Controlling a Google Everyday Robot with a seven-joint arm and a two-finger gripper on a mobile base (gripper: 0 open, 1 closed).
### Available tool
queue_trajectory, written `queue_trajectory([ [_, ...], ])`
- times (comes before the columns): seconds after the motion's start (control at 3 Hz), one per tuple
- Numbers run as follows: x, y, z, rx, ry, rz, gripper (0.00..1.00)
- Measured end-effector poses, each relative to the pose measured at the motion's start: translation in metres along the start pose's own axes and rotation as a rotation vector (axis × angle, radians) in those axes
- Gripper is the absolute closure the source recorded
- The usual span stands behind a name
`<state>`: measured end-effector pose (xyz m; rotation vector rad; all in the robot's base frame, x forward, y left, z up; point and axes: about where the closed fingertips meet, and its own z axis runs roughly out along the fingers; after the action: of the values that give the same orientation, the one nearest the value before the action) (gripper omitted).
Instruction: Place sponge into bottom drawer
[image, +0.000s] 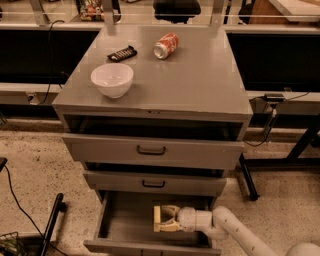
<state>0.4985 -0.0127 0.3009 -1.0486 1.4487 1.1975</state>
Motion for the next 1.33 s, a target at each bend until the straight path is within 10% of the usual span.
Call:
queue_trajectory([
  [0.33, -0.0203, 0.0064, -0.0035, 0.029, -0.110, 0.039, 0.56],
  [1.0, -0.0212, 0.0082, 0.0015, 0.020, -0.113, 0.040, 0.00],
  [1.33, -0.0212, 0.0082, 0.0015, 0.020, -0.113, 0.040, 0.00],
])
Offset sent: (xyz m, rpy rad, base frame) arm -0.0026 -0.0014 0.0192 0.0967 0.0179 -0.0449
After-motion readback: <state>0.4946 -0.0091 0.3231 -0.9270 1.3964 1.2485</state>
